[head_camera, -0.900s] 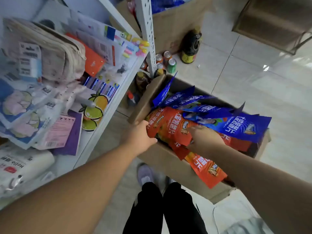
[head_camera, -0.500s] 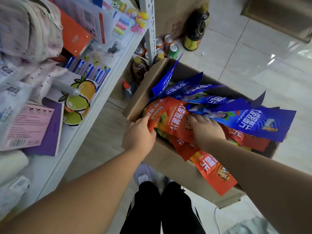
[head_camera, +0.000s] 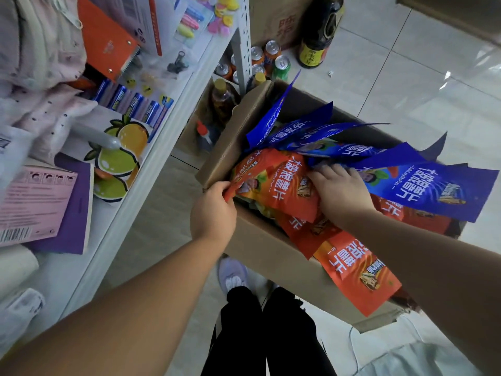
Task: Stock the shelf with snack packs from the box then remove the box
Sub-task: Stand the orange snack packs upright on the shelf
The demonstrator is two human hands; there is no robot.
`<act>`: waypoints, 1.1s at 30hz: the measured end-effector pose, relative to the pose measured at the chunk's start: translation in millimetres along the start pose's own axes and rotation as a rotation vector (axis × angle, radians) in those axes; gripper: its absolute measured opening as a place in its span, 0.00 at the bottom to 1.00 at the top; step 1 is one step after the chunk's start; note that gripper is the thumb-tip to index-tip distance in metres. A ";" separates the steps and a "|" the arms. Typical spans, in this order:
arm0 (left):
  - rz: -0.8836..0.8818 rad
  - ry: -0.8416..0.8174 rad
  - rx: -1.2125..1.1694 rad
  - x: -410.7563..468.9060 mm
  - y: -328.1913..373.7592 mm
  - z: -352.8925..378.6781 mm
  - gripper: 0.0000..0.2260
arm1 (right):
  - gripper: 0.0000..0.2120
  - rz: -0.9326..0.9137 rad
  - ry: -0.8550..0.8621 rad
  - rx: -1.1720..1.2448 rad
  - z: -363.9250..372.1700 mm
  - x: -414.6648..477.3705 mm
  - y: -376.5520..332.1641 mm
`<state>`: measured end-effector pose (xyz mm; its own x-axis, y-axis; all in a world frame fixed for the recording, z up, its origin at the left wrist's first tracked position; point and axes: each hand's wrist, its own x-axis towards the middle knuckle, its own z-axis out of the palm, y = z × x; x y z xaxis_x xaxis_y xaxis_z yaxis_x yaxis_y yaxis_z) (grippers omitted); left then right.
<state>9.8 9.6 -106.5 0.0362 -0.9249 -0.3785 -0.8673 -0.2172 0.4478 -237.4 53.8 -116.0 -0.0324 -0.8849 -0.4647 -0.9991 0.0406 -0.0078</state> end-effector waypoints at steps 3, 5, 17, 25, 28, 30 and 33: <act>0.019 0.020 -0.007 3.1 -1.4 -7.0 0.12 | 0.20 -0.009 0.041 0.088 -9.2 3.3 2.7; 0.025 0.032 -0.019 3.2 0.9 -14.2 0.12 | 0.18 -0.045 0.095 0.146 -20.1 2.9 -1.3; 0.130 0.013 -0.184 -4.8 60.7 -107.8 0.10 | 0.12 -0.156 0.170 0.562 -148.1 -22.6 -4.9; 0.102 -0.057 -0.392 -28.7 114.0 -207.0 0.16 | 0.08 -0.101 0.059 0.828 -277.9 -71.5 11.0; 0.140 -0.084 -0.461 -45.0 140.8 -254.7 0.09 | 0.09 -0.109 0.042 0.894 -337.1 -97.7 15.1; 0.178 -0.080 -0.481 -58.4 162.6 -290.1 0.07 | 0.09 -0.123 0.068 0.929 -377.6 -112.9 18.5; 0.248 -0.024 -0.483 -83.7 196.1 -343.0 0.18 | 0.11 -0.161 0.099 0.909 -446.1 -140.2 20.4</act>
<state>6.9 -62.6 290.9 -0.1572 -0.9604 -0.2298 -0.5210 -0.1170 0.8455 -264.8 -28.3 344.0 0.0612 -0.9454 -0.3202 -0.5893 0.2247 -0.7760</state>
